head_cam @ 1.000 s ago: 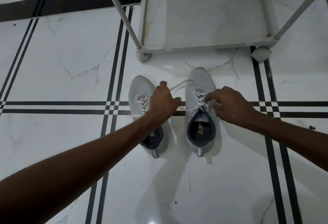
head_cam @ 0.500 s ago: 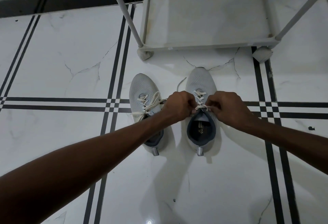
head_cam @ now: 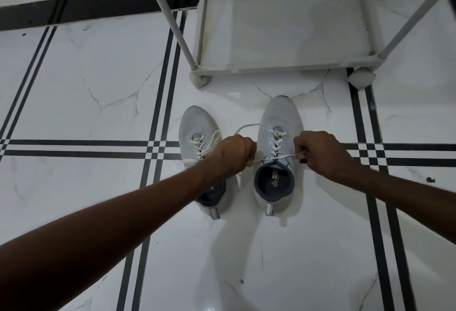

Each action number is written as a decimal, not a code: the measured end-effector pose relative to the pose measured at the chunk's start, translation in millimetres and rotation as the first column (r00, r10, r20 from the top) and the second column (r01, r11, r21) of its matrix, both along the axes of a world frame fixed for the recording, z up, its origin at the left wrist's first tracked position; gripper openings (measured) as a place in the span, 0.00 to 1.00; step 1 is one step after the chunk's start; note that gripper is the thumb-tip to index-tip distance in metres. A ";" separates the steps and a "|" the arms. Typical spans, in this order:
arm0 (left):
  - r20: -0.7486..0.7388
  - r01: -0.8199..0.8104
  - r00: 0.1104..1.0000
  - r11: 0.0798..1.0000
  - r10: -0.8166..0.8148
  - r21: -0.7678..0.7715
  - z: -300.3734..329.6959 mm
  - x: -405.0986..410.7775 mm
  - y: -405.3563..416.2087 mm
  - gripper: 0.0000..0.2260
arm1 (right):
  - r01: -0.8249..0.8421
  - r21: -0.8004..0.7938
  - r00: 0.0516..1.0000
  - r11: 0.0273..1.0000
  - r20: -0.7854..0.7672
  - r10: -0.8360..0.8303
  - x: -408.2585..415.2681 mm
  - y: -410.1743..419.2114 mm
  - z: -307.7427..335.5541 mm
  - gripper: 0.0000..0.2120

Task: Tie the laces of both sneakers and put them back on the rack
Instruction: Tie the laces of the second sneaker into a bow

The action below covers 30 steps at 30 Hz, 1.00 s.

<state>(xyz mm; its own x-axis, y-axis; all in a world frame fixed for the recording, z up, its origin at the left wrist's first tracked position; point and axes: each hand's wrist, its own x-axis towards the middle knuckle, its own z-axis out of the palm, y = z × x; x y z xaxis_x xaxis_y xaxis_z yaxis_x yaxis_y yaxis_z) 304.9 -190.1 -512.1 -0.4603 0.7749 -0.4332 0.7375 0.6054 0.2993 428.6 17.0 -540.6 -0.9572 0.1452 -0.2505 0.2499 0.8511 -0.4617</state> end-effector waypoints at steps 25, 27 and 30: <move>0.894 -0.727 0.303 0.687 0.331 -0.008 -5.9 -12.5 31.6 0.07 | 0.424 -0.756 0.860 0.498 0.164 -0.483 -14.5 -22.1 36.8 0.06; 0.925 -0.678 0.267 0.735 0.269 -0.018 -6.6 -14.2 31.9 0.07 | 0.398 -0.739 0.878 0.544 0.136 -0.458 -16.6 -24.9 39.6 0.05; 0.939 -0.641 0.256 0.768 0.231 -0.014 -8.3 -18.6 30.5 0.11 | 0.343 -0.688 0.910 0.639 0.075 -0.408 -18.9 -26.7 41.4 0.09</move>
